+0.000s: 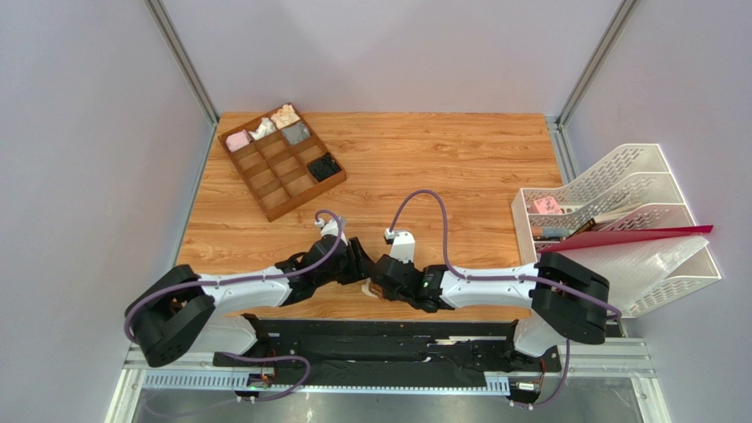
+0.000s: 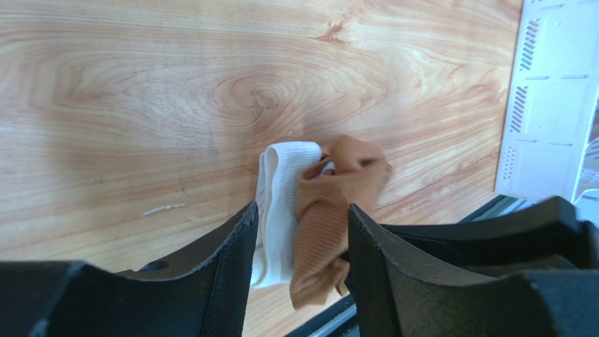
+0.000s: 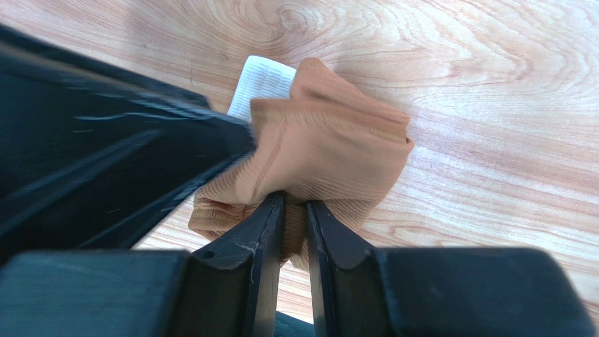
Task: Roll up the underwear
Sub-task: Roll the underwear to the center of the board.
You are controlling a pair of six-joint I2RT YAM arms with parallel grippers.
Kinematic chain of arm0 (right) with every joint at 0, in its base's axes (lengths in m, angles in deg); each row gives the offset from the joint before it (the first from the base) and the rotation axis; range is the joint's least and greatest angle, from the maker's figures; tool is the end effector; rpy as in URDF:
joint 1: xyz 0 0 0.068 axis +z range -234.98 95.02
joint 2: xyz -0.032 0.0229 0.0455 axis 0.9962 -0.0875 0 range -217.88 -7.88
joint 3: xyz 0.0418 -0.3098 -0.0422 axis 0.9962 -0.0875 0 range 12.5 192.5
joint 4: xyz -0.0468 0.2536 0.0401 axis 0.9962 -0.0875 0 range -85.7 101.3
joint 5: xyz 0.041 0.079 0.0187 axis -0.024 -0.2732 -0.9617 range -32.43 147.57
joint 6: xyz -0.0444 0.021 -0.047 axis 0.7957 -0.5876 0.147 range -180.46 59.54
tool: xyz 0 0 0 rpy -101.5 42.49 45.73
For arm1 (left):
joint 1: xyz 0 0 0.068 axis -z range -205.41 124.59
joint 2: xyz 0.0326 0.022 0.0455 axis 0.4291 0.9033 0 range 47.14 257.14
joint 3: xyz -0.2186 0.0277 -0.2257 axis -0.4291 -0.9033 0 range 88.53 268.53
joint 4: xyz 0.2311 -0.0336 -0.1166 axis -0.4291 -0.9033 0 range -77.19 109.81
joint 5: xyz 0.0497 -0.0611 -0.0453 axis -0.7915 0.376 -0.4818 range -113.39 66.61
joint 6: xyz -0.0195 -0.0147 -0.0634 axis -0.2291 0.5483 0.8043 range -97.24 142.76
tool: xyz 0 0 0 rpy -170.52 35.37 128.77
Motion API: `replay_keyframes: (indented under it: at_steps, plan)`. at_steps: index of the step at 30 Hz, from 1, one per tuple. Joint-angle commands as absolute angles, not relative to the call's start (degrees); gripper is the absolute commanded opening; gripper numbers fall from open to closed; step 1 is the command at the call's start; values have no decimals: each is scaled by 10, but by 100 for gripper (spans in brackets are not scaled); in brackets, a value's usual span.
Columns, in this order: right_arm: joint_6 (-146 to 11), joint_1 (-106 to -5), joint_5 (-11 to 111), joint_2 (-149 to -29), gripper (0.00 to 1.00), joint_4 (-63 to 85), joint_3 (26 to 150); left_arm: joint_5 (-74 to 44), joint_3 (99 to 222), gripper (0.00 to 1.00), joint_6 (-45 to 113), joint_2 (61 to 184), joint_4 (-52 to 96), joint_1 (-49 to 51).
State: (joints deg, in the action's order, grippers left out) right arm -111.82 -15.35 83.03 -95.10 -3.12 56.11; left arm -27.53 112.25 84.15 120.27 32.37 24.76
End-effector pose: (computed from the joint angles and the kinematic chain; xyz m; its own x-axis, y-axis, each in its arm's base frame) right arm 0.1225 0.2626 0.1912 -0.7836 -0.0845 -0.6155 -0.2485 0.9506 0.1859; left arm 0.1556 -0.1803 0.1845 -0.8238 -0.3792 -0.4213 0.0119 0.7315 -0.6817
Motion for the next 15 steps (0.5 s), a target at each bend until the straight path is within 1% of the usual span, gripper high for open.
replay_keyframes:
  at_steps: [1,3,6,15]
  plan:
    - [-1135,-150,841,-959,24,-59,565,-304,1119,58,842,1159,254,250]
    - [-1135,-150,842,-961,24,-58,566,-304,1116,61,845,1152,253,250]
    - [-1135,-149,839,-963,24,-56,568,-277,1108,62,847,1160,288,250]
    - [-1135,-149,839,-961,24,-57,569,-238,1098,63,856,1211,356,250]
